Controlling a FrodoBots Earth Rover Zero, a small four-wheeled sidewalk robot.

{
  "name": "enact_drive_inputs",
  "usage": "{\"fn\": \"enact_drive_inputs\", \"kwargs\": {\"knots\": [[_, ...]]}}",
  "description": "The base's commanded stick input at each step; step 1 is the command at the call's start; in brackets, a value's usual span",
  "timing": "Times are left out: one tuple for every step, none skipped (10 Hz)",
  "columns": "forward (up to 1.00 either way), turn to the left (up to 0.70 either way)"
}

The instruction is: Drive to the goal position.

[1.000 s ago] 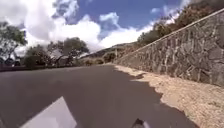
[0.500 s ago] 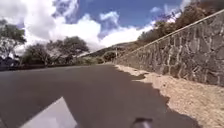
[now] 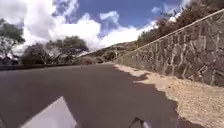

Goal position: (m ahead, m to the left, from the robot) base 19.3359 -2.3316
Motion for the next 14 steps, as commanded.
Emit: {"fn": "enact_drive_inputs", "kwargs": {"knots": [[0.45, 0.0], [0.45, 0.0], [0.45, 0.0], [0.45, 0.27], [0.45, 0.27], [0.45, 0.27], [0.45, 0.27], [0.45, 0.27], [0.45, 0.0], [0.45, 0.0], [0.45, 0.0], [0.45, 0.0], [0.45, 0.0], [0.45, 0.0]]}}
